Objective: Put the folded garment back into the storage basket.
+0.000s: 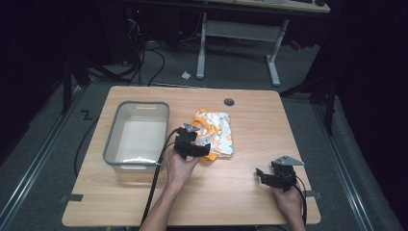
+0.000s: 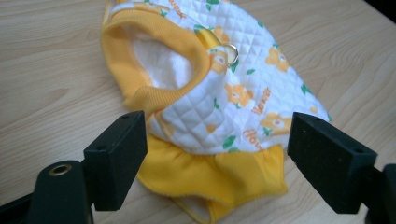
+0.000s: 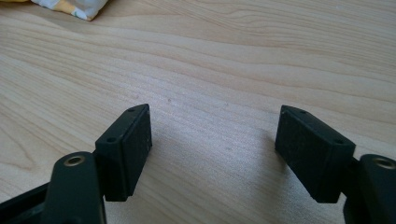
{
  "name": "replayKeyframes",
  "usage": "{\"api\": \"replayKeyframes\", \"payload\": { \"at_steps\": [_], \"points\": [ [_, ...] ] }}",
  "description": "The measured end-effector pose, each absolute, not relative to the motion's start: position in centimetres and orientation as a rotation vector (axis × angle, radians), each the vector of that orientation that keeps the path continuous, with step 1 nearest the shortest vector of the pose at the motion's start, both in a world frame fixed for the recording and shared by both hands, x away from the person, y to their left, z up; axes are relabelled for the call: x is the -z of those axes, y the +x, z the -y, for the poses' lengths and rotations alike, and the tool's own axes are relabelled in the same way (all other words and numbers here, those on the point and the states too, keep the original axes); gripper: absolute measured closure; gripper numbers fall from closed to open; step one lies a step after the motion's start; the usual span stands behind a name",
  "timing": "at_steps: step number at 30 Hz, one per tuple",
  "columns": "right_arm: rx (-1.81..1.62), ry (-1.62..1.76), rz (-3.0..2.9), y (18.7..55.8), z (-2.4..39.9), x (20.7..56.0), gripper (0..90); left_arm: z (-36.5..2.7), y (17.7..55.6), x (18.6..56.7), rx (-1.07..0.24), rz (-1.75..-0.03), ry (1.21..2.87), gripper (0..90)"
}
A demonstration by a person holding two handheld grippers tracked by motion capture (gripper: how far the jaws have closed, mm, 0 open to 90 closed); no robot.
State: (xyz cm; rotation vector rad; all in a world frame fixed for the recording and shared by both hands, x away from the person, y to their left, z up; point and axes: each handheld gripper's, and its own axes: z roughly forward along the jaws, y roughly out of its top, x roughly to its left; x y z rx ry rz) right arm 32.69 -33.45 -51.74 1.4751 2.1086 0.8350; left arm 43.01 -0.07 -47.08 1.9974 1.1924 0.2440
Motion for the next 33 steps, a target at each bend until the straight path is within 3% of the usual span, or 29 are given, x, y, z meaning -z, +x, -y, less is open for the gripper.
{"api": "replayKeyframes", "payload": {
  "at_steps": [16,33],
  "points": [
    [-0.835,1.475,-2.109,32.7,33.4,51.7,27.4,1.7,46.1,47.5,-0.246,-1.26,1.999,19.7],
    [-0.834,1.474,-2.109,32.7,33.5,51.7,27.4,2.2,47.7,51.1,-0.23,-1.363,2.102,20.6]
  ]
}}
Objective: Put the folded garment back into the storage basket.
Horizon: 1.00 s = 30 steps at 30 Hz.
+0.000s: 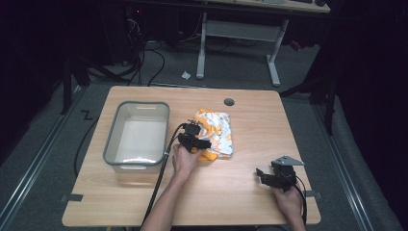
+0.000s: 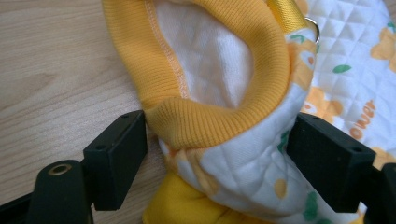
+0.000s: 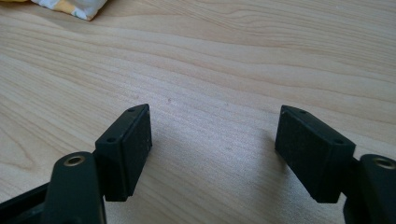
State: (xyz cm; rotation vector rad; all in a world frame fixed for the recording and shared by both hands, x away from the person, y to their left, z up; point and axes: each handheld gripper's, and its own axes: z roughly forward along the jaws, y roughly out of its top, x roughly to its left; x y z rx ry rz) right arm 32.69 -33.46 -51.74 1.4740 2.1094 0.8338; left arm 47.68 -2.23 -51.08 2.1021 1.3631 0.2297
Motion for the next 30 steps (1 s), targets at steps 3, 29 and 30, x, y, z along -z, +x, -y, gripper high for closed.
{"api": "replayKeyframes", "payload": {
  "at_steps": [3,29,30],
  "points": [
    [-0.834,1.474,-2.109,32.7,33.5,51.7,27.4,2.3,47.7,51.2,-0.24,-1.362,2.11,20.5],
    [-0.835,1.473,-2.11,32.7,33.5,51.7,27.6,3.0,46.9,51.2,-0.224,-1.237,2.122,68.5],
    [-0.835,1.473,-2.11,32.7,33.5,51.7,27.6,2.9,46.9,51.2,-0.214,-1.238,2.117,69.3]
  ]
}}
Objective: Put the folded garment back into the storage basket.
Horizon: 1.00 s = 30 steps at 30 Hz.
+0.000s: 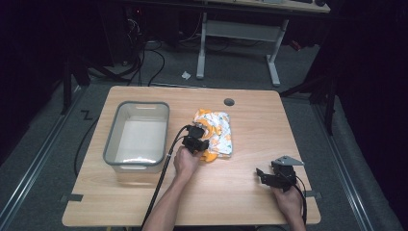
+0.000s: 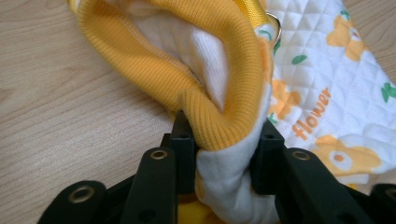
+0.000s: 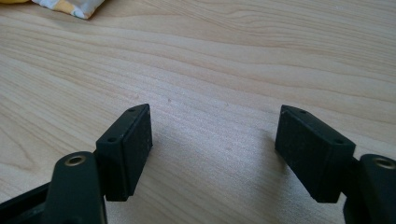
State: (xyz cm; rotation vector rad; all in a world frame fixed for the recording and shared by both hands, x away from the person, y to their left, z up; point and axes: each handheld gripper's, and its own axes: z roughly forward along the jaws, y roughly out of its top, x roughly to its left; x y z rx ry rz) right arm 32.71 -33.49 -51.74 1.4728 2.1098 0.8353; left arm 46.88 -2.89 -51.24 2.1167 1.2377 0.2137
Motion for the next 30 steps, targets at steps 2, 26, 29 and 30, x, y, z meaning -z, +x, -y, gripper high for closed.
{"api": "replayKeyframes", "payload": {
  "at_steps": [2,26,29,30],
  "points": [
    [-0.835,1.475,-2.109,32.7,33.5,51.7,27.6,2.7,46.9,51.3,-0.202,-1.244,2.098,71.9],
    [-0.84,1.473,-2.111,32.7,33.5,51.7,27.6,2.4,45.3,48.3,-0.144,-1.13,2.014,74.7],
    [-0.841,1.472,-2.111,32.7,33.5,51.7,27.6,2.1,45.1,47.4,-0.146,-1.11,1.992,74.7],
    [-0.842,1.475,-2.11,32.7,33.5,51.7,27.5,2.0,45.0,47.1,-0.15,-1.104,1.98,74.7]
  ]
}}
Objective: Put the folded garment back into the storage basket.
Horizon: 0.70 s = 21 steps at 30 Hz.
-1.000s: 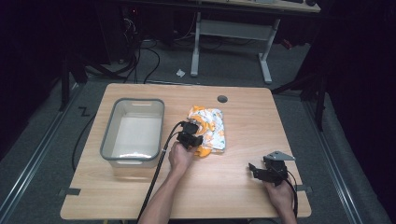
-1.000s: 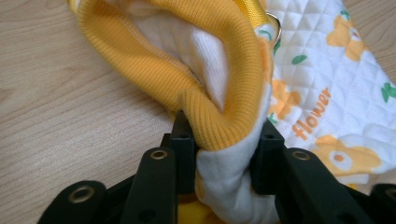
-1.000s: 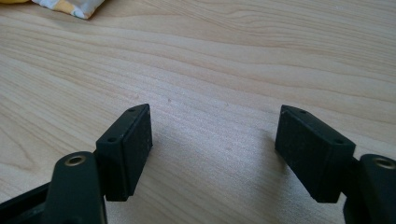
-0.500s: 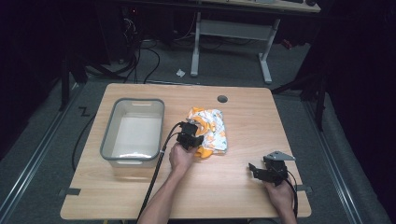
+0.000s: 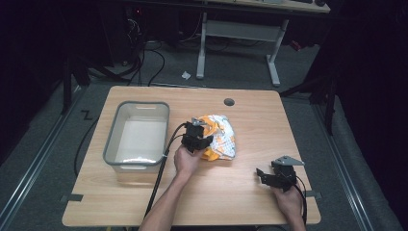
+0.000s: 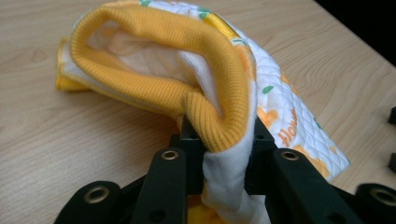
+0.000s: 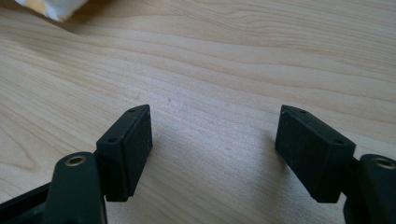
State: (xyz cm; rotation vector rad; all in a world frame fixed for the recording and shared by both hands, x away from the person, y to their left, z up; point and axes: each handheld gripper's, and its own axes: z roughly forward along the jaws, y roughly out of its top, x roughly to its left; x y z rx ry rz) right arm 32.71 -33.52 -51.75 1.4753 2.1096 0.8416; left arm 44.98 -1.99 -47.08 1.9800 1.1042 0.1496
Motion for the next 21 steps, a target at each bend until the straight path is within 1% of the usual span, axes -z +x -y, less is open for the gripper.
{"api": "replayKeyframes", "payload": {
  "at_steps": [11,21],
  "points": [
    [-0.84,1.475,-2.111,32.7,33.5,51.7,27.5,-0.1,43.3,43.5,-0.191,-1.024,1.914,74.7],
    [-0.836,1.472,-2.113,32.7,33.5,51.7,27.3,-1.6,42.3,42.1,-0.219,-0.985,1.889,74.6]
  ]
}}
